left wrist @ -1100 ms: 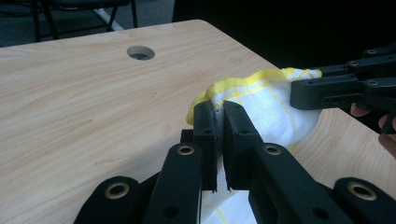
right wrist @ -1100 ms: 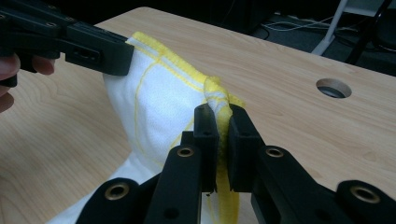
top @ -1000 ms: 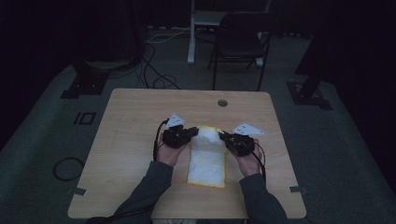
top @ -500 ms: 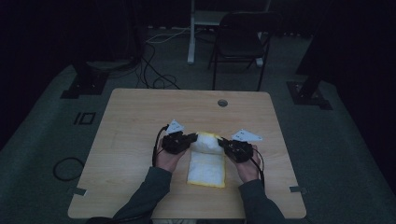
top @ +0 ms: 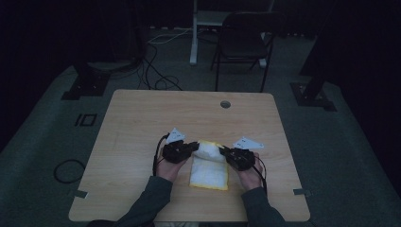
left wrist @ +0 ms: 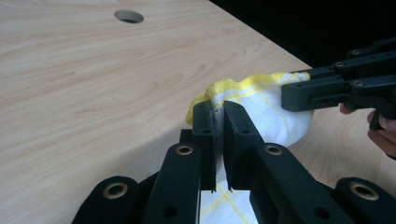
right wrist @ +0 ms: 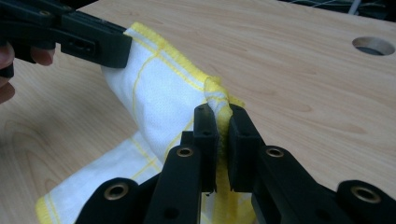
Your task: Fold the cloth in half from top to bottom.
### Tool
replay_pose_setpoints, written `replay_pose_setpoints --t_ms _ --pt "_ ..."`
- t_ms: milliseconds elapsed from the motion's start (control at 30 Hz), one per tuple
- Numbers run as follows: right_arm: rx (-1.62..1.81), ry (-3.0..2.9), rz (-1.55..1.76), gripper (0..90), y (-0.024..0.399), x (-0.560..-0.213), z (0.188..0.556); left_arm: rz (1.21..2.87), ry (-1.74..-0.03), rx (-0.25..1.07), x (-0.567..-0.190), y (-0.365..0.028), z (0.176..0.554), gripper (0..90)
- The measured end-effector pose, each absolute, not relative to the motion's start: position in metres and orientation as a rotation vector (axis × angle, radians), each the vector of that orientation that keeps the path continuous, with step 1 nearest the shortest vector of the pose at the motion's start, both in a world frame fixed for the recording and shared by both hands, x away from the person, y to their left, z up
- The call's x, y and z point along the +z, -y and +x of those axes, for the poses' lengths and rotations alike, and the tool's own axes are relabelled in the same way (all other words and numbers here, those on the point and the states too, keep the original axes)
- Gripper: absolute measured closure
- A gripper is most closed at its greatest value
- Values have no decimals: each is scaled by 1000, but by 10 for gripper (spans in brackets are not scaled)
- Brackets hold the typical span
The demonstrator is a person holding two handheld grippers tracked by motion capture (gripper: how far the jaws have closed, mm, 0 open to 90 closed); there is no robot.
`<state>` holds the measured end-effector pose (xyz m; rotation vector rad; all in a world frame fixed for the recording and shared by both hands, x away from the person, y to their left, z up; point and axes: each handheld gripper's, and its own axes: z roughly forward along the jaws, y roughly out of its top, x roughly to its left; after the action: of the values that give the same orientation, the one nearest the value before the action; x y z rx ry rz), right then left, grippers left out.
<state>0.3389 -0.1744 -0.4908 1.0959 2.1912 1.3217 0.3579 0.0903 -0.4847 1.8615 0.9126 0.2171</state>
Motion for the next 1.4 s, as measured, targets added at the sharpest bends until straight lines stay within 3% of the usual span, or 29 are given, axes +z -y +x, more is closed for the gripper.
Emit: replay_pose_setpoints --t_ms 233,333,533,1400 --pt "1324 -2203 1100 843 176 -494 336 1868 -917 184 -490 -92 351 832" --pt "1325 -2204 1103 843 176 -495 334 1852 -923 191 -487 -94 351 763" --pt "1330 -2208 1089 843 175 -494 330 1797 -916 216 -472 -101 352 717" --pt "1351 -2224 1072 828 179 -504 315 1920 -971 178 -507 -94 360 718"
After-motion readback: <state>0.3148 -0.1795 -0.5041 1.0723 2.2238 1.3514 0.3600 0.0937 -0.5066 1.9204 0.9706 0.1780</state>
